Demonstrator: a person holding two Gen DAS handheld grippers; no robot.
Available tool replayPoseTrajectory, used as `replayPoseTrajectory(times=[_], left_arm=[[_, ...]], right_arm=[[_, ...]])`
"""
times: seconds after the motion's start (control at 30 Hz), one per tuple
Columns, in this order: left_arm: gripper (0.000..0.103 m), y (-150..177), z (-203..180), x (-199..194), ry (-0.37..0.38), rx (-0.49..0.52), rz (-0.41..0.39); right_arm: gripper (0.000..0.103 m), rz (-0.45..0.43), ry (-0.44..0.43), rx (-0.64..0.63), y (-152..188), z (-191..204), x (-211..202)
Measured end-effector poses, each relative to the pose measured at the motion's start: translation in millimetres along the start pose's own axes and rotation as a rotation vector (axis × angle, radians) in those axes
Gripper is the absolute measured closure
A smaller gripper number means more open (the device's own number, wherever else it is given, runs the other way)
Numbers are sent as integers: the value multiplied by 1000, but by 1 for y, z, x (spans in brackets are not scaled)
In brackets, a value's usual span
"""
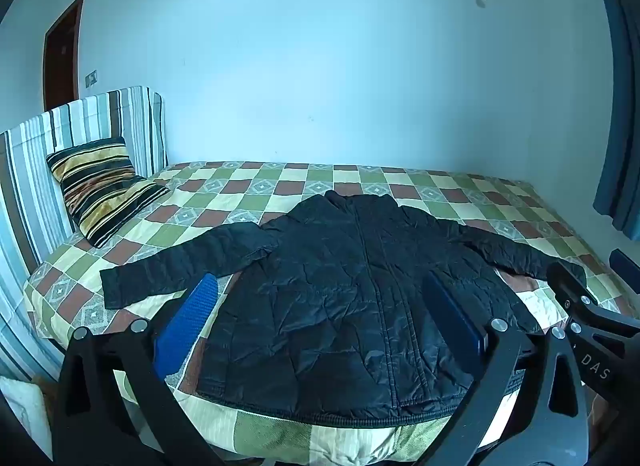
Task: Fold large clothes
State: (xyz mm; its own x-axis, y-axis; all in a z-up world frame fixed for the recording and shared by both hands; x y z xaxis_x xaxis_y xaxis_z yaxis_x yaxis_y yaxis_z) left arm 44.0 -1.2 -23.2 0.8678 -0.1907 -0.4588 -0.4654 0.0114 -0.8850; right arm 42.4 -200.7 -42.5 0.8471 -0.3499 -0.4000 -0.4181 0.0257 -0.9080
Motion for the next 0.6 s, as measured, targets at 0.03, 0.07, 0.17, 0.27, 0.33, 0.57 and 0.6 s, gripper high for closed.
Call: replayPoseTrajectory(times=[0.03,0.07,0.17,0.27,0.33,0.57,0.6], left_arm=[[2,0,0,0,1,2,0],[2,0,-1,0,4,4,-1],[2,3,0,-3,3,3,-5],[2,3,2,-2,0,-1,5],[2,4,4,-1,-2,-7,3],[2,5,5,-3,-7,-9,-9],[2,5,6,-3,-6,-8,-8]], right_arm=[[5,0,-2,3,0,0,0],[5,0,-2,3,0,0,0],[5,0,-3,4,0,-1,0],[5,0,-3,5,0,-1,0],[5,-1,-3,5,0,0,0],[5,-1,-4,5,1,0,0],[5,-1,-4,5,1,0,0]])
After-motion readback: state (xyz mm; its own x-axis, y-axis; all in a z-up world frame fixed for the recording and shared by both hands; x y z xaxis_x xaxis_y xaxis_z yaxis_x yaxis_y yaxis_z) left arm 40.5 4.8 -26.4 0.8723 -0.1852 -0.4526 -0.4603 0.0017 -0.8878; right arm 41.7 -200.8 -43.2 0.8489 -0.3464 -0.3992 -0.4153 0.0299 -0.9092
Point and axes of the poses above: each gripper's, at about its wrist camera, not at the fingertips, and x roughly the way its jaws point, z to its left, y to its underside, the point moved 5 cm from there along x, roughly the way its jaws point, and after that the axes turned 11 degrees about y, right-handed, at the moved point
